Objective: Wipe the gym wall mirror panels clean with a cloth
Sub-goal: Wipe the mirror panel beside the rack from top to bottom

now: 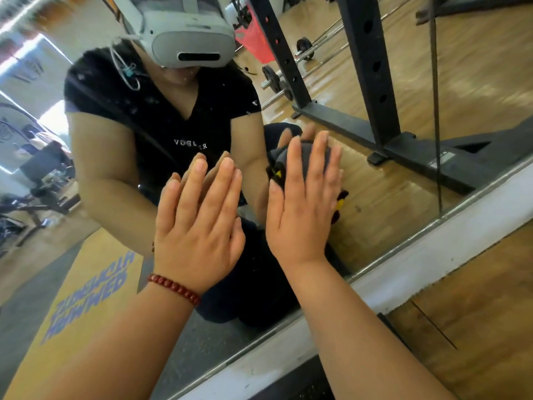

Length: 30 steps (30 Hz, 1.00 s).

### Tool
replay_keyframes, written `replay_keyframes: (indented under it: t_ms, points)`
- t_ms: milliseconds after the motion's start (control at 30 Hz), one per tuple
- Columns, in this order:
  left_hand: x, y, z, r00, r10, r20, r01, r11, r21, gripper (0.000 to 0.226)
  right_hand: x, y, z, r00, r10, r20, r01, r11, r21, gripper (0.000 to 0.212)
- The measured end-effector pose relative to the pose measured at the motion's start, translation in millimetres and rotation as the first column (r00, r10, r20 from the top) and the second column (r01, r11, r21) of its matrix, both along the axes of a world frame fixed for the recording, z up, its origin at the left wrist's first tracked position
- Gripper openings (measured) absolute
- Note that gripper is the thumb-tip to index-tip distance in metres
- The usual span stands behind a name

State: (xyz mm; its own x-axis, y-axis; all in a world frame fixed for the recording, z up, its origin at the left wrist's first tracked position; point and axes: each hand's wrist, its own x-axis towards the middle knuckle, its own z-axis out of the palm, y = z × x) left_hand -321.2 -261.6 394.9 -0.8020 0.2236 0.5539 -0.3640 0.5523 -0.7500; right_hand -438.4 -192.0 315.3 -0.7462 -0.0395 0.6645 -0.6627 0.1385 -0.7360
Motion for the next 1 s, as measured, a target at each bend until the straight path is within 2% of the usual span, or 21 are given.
replay_keyframes:
  t_ms: [67,167,233,333,400,533,633,767,833,933,1000]
  points:
    - [2,5,4,1.0,-0.017,0.021,0.016,0.998,0.054,0.06,8,0,-37,0.987,0.036,-0.159,-0.016,0.992,0.128,0.056]
    - [10,12,15,0.998,-0.046,0.042,0.04,0.99,0.134,0.059,14,7,-59,0.986,0.041,-0.16,-0.005,0.976,0.217,0.058]
    - [18,10,27,0.999,-0.043,0.0,0.043,0.991,0.125,0.058,8,9,-22,0.989,0.037,-0.142,-0.011,0.983,0.181,0.058]
    - [23,-2,42,0.999,-0.013,-0.042,0.017,0.995,0.097,0.059,-12,10,44,0.961,0.045,-0.272,-0.009,0.991,0.133,0.056]
    - [23,-7,43,0.999,0.002,-0.04,0.002,0.996,0.084,0.06,-24,11,48,0.913,0.057,-0.405,0.009,0.987,0.159,0.055]
    - [20,-10,40,0.998,0.03,-0.052,-0.029,0.999,0.022,0.062,-45,23,0,0.709,0.114,-0.696,0.158,0.936,0.314,0.068]
    - [21,-11,40,0.998,0.024,-0.055,-0.023,1.0,0.016,0.061,-54,32,22,0.639,0.148,-0.755,0.183,0.924,0.337,0.076]
    - [21,-9,40,0.998,0.009,-0.061,-0.007,0.999,0.031,0.06,-57,28,98,0.561,0.138,-0.816,0.152,0.952,0.266,0.057]
    - [21,-7,43,0.998,-0.002,-0.057,0.005,0.999,0.051,0.061,-71,29,103,0.442,0.191,-0.876,0.171,0.941,0.291,0.056]
    - [29,-1,51,0.997,-0.047,-0.066,0.056,0.988,0.143,0.062,-101,44,80,0.1,0.428,-0.898,0.268,0.858,0.439,0.058]
    - [34,0,61,0.99,-0.042,-0.135,0.065,0.983,0.17,0.062,-109,54,92,0.002,0.521,-0.853,0.316,0.809,0.495,0.054]
